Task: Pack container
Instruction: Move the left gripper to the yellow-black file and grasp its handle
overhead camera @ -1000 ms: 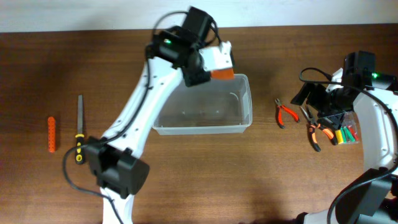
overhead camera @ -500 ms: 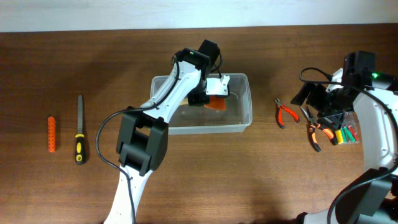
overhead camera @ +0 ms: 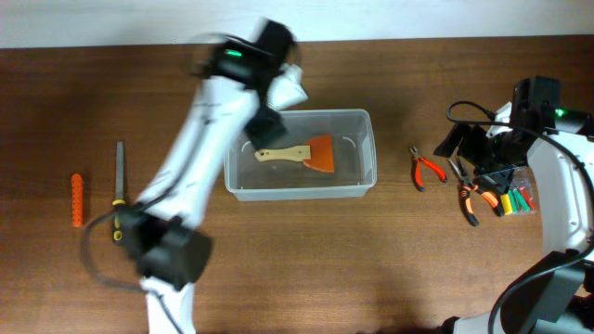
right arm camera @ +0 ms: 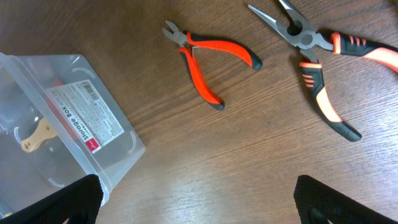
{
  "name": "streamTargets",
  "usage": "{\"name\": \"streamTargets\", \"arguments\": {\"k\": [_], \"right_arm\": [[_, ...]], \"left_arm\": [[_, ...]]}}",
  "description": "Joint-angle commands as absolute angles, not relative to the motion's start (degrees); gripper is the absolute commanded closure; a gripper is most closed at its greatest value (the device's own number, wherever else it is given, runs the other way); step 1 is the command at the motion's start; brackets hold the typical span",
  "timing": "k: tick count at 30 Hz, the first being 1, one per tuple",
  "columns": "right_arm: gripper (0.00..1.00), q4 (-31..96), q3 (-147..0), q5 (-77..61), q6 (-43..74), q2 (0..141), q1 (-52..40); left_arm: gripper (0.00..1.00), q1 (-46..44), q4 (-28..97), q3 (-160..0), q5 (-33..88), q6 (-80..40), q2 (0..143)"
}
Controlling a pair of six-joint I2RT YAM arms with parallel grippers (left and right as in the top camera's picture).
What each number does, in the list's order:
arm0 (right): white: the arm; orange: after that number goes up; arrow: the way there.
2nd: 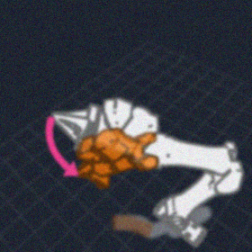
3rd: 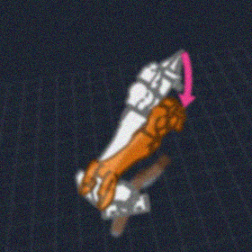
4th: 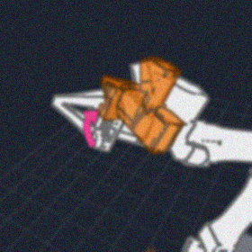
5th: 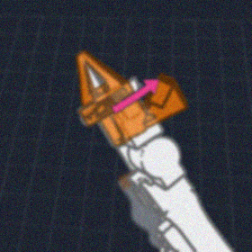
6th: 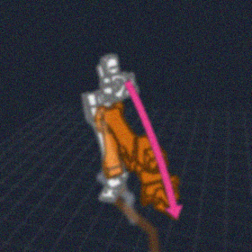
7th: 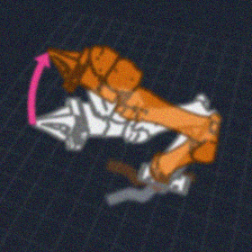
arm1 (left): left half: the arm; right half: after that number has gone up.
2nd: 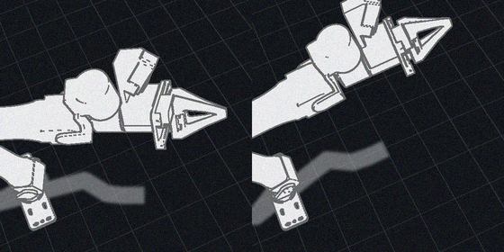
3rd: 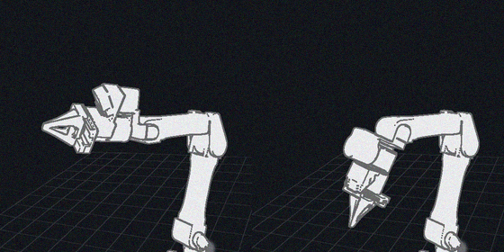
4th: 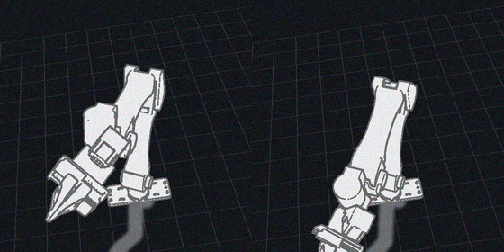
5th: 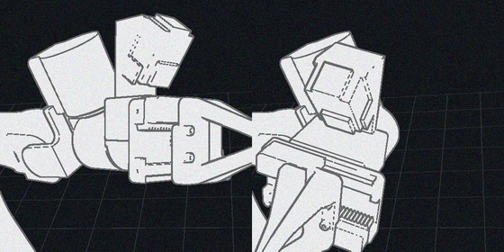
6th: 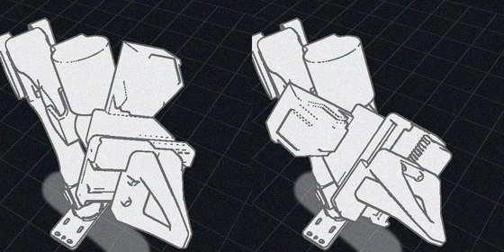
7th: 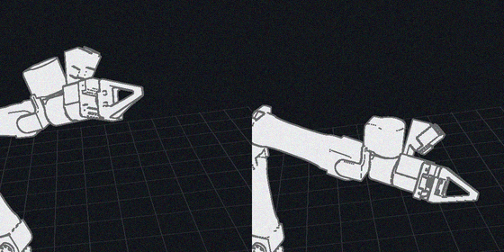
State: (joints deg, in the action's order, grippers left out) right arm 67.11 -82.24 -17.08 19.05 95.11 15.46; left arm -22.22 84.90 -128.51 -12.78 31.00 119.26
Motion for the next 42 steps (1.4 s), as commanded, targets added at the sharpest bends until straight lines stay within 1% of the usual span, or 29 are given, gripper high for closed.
{"name": "streamTargets", "arguments": {"k": [1,3,4,7,9,11,14,19,23,24,27,29,35,38,39,42], "right_arm": [[0.02,67.1,-83.2,-17.6,18.9,95.3,15.8],[0.01,67.1,-83.2,-17.6,18.9,95.3,15.8],[0.01,67.1,-83.2,-17.6,18.9,95.3,15.8],[0.02,67.1,-83.2,-17.6,18.9,95.3,15.8],[0.02,67.1,-83.2,-17.6,18.9,95.3,15.8],[0.01,67.1,-83.2,-17.5,18.9,95.3,15.8],[0.02,66.8,-83.2,-17.5,18.9,95.3,15.8],[0.02,65.5,-83.2,-17.5,19.0,95.3,15.8],[0.01,65.1,-83.2,-17.5,18.9,95.3,15.8],[0.01,65.1,-83.2,-17.5,18.9,95.3,15.8],[0.01,65.1,-83.2,-17.4,18.9,95.3,15.8],[0.02,65.1,-83.2,-17.4,18.9,95.3,15.8],[0.01,65.1,-83.2,-17.3,18.9,95.3,15.8],[0.01,65.1,-83.2,-17.3,18.9,95.3,15.8],[0.01,65.1,-83.2,-17.3,18.9,95.3,15.8],[0.01,65.2,-83.2,-17.3,18.9,95.3,15.8]], "left_arm": [[0.01,-12.5,88.0,-129.6,-17.8,15.6,115.5],[0.01,-5.9,89.8,-128.8,-13.9,11.7,115.7],[0.01,-1.8,90.4,-127.2,-10.2,11.2,115.8],[0.01,7.1,89.9,-121.1,-4.0,9.1,116.6],[0.01,12.2,87.1,-115.0,-2.2,5.9,117.1],[0.01,16.6,82.3,-107.5,0.3,5.2,117.3],[0.01,20.4,75.7,-98.4,2.0,5.2,117.3],[0.01,21.5,65.8,-89.5,-0.3,6.6,117.3],[0.01,21.5,61.2,-84.6,-4.1,7.2,117.3],[0.00,21.5,60.2,-83.7,-4.4,7.2,117.3],[0.02,21.5,57.7,-81.1,-4.4,7.2,117.3],[0.07,21.5,56.4,-79.8,-5.5,7.2,117.3],[0.07,21.5,54.4,-76.9,-7.9,8.8,117.3],[0.11,21.6,53.5,-75.6,-8.0,11.3,117.3],[0.16,21.6,53.1,-75.2,-8.0,12.0,117.3],[0.24,21.6,52.7,-74.4,-8.0,13.7,117.3]]}}
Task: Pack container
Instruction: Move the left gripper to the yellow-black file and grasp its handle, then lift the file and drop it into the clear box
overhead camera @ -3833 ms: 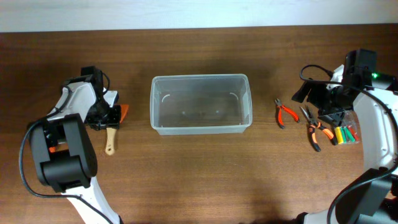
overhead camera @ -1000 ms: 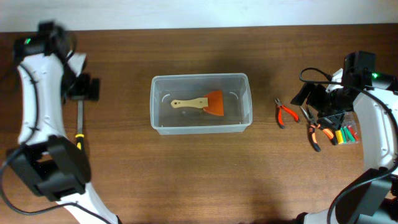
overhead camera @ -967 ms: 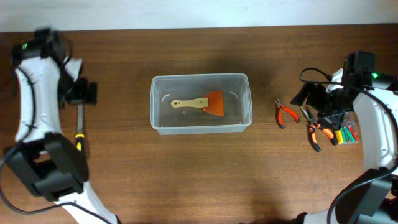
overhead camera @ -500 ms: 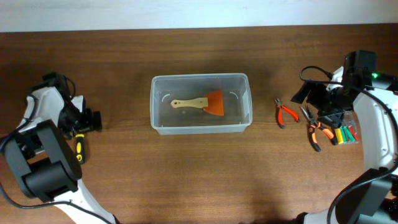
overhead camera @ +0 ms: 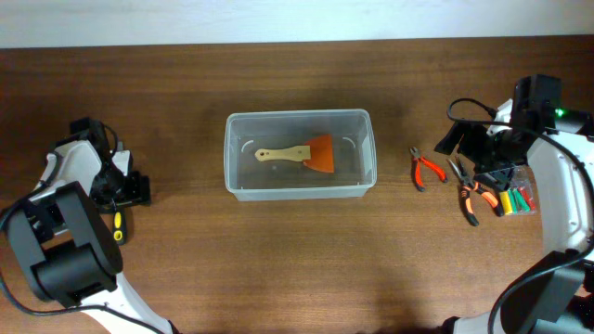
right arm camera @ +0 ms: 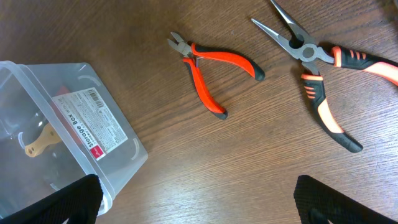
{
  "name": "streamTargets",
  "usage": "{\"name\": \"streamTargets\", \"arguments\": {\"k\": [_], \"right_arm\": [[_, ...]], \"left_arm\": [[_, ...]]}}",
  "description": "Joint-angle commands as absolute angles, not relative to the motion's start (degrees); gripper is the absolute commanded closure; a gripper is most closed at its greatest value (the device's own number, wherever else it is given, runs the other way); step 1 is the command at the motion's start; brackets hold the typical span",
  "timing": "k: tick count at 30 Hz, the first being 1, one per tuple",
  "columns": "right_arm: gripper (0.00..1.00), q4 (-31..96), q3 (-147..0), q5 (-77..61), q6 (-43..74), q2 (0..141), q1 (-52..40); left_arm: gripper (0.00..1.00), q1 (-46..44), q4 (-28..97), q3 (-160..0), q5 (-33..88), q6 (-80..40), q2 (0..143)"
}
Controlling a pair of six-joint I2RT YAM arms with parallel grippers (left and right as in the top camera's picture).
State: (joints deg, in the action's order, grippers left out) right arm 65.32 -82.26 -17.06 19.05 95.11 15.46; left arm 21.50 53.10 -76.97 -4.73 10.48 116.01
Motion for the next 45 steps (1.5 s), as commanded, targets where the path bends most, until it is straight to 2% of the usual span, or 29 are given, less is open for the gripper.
{"name": "streamTargets", "arguments": {"k": [1,5,15,23,28,31,35,43,45], "right_arm": [[0.02,65.2,-83.2,-17.3,18.9,95.3,15.8],[0.02,65.2,-83.2,-17.3,18.4,95.3,15.8],[0.02,65.5,-83.2,-15.8,18.3,95.3,15.8],[0.01,65.3,-83.2,-15.8,18.3,95.3,15.8],[0.01,65.3,-83.2,-15.8,18.3,95.3,15.8],[0.02,65.3,-83.2,-15.8,18.3,95.3,15.8],[0.02,65.4,-83.2,-15.8,18.3,95.3,15.8],[0.02,65.4,-83.2,-15.9,18.3,95.3,15.8],[0.01,65.4,-83.2,-15.9,18.3,95.3,15.8]], "left_arm": [[0.27,21.6,52.6,-74.3,-8.2,13.8,117.3],[0.29,22.6,52.5,-74.3,-8.6,13.7,117.3],[0.23,28.5,51.8,-74.1,-2.8,12.7,117.3],[0.27,28.1,51.0,-74.1,-0.6,17.1,117.3],[0.45,28.1,49.7,-74.1,0.7,19.2,117.3],[0.46,28.1,49.7,-74.1,0.7,18.7,117.3],[0.59,28.1,49.3,-74.1,1.7,18.7,117.3],[0.78,28.1,48.2,-74.1,4.8,18.8,117.3],[0.89,28.1,48.2,-74.1,4.8,18.8,117.3]]}}
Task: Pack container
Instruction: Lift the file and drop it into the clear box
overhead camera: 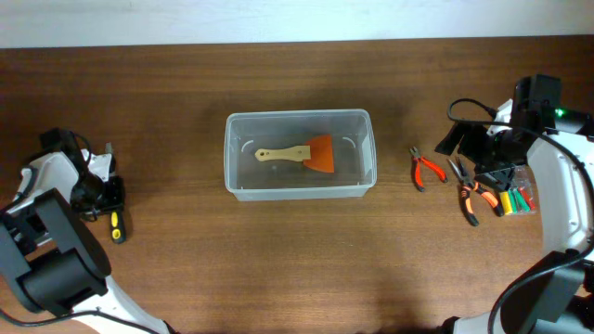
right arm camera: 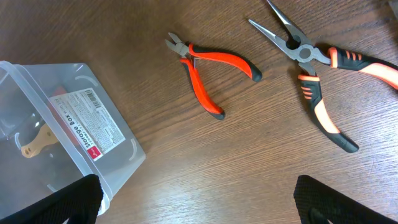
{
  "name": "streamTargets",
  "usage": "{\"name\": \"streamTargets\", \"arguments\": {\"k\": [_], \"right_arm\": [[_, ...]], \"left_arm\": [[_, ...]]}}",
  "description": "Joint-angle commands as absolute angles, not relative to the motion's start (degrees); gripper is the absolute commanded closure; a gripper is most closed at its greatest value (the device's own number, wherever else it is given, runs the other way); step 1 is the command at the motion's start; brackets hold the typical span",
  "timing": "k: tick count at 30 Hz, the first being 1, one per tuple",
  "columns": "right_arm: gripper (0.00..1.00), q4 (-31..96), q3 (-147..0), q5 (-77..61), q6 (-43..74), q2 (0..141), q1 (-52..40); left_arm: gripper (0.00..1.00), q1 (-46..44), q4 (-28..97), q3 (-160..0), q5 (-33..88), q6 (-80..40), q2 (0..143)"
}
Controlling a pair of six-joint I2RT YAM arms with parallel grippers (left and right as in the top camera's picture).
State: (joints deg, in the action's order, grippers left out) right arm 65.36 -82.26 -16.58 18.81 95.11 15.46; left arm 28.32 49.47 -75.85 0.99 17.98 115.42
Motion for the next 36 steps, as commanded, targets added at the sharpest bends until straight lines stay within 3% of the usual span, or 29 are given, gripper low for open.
{"name": "streamTargets", "arguments": {"k": [1,11,18,27,36], "right_arm": [[0.01,65.4,-83.2,-15.9,18.3,95.3,15.8],[0.01,65.4,-83.2,-15.9,18.3,95.3,15.8],[0.01,65.6,-83.2,-15.9,18.3,95.3,15.8],[0.02,66.4,-83.2,-15.9,18.3,95.3,15.8],[0.01,67.0,-83.2,-15.9,18.3,95.3,15.8]], "left_arm": [[0.93,28.1,48.2,-74.1,4.8,18.8,117.3],[0.98,28.0,47.8,-74.7,9.1,18.8,117.3],[0.98,23.3,59.0,-88.7,13.1,19.8,114.1],[0.98,1.8,69.5,-118.9,10.6,32.0,108.0],[0.98,-23.0,68.1,-116.9,3.8,60.5,112.4]]}}
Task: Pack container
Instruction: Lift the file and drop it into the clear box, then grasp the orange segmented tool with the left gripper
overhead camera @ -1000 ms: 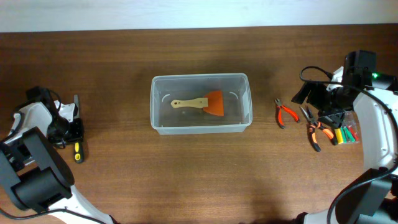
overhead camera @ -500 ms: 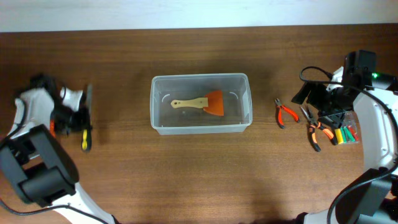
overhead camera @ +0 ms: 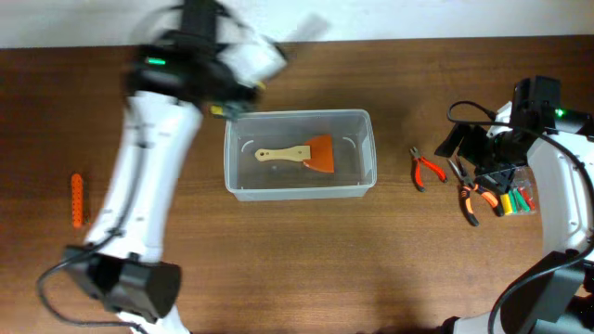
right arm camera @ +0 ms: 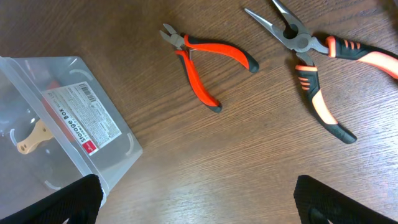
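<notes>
The clear plastic container (overhead camera: 299, 192) stands mid-table with a wooden-handled orange scraper (overhead camera: 306, 153) inside. My left gripper (overhead camera: 225, 109) is blurred at the container's back left corner, shut on a tool whose yellow-black handle shows at the fingers. At the far right, my right gripper (right arm camera: 199, 202) hangs open over bare wood, with nothing between its fingers. Small orange cutters (right arm camera: 202, 65) and larger orange-black pliers (right arm camera: 317, 68) lie just beyond it. The right wrist view also shows the container's labelled end (right arm camera: 81, 118).
An orange ridged piece (overhead camera: 77, 199) lies at the far left of the table. A cluster of coloured small items (overhead camera: 516, 199) sits by the pliers (overhead camera: 467, 197) at the right edge, under my right arm's cables.
My left gripper was at the table's far left by the yellow-handled file; now it is at the container's back left corner with that handle in it. The file is gone from the table. The right gripper barely shifted.
First my left arm was over the container's back left, the scraper inside and the file lying at the left. Then the left gripper was down at the file, then further left on it. Now it holds the file at the container. The right gripper stayed open over the pliers.
</notes>
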{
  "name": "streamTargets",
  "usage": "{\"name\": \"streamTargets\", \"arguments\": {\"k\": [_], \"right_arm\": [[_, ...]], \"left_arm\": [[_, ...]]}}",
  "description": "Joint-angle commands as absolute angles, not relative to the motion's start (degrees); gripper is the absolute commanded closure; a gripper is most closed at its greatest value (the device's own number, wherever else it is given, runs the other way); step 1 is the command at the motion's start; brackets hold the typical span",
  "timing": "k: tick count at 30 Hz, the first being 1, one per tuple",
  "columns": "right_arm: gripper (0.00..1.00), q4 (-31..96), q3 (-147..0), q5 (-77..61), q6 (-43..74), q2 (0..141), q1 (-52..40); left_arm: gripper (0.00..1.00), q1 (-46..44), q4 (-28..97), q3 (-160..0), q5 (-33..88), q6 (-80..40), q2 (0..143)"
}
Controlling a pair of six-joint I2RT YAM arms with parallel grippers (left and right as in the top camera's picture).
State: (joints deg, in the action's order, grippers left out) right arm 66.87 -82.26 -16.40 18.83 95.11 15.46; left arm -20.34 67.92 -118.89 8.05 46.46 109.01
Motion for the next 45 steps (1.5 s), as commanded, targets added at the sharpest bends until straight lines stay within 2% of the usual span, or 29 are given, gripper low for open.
{"name": "streamTargets", "arguments": {"k": [1,5,11,13,14,15,16,19,24,29,33,37,41,45], "right_arm": [[0.02,67.2,-83.2,-15.9,18.3,95.3,15.8],[0.01,67.4,-83.2,-15.9,18.3,95.3,15.8],[0.02,68.4,-83.2,-15.9,18.3,95.3,15.8],[0.02,68.6,-83.2,-15.9,18.3,95.3,15.8],[0.01,68.7,-83.2,-15.9,18.3,95.3,15.8],[0.02,68.9,-83.2,-15.9,18.3,95.3,15.8],[0.02,69.1,-83.2,-15.9,18.3,95.3,15.8],[0.01,69.7,-83.2,-15.9,18.3,95.3,15.8],[0.02,69.7,-83.2,-15.9,18.3,95.3,15.8],[0.02,69.7,-83.2,-15.9,18.3,95.3,15.8],[0.02,69.7,-83.2,-15.9,18.3,95.3,15.8],[0.01,69.6,-83.2,-15.9,18.3,95.3,15.8],[0.02,69.6,-83.2,-15.9,18.3,95.3,15.8],[0.01,69.1,-83.2,-15.9,18.3,95.3,15.8]], "left_arm": [[0.98,-24.8,67.8,-116.7,0.9,62.1,114.2],[0.98,-27.4,67.3,-116.6,-6.6,62.5,121.2],[0.98,-26.4,64.8,-116.6,-6.7,62.8,128.1],[0.93,-26.1,63.1,-116.6,-6.7,62.7,129.6],[0.86,-26.0,62.5,-116.6,-6.7,62.7,130.0],[0.68,-26.0,62.3,-116.6,-6.8,62.7,130.3],[0.01,-26.0,62.2,-116.6,-6.8,62.7,130.3],[0.01,-26.0,62.4,-117.6,-8.0,58.6,129.7],[0.01,-25.3,66.7,-123.5,-17.3,36.9,125.0],[0.01,-22.0,79.0,-126.7,-22.5,32.9,117.3],[0.01,-12.9,83.5,-126.7,-20.7,21.6,112.7],[0.01,1.6,86.6,-125.6,-16.5,11.1,113.0],[0.01,15.6,85.1,-119.2,-8.7,10.1,115.2],[0.01,24.9,81.5,-111.9,-6.0,11.5,119.1]]}}
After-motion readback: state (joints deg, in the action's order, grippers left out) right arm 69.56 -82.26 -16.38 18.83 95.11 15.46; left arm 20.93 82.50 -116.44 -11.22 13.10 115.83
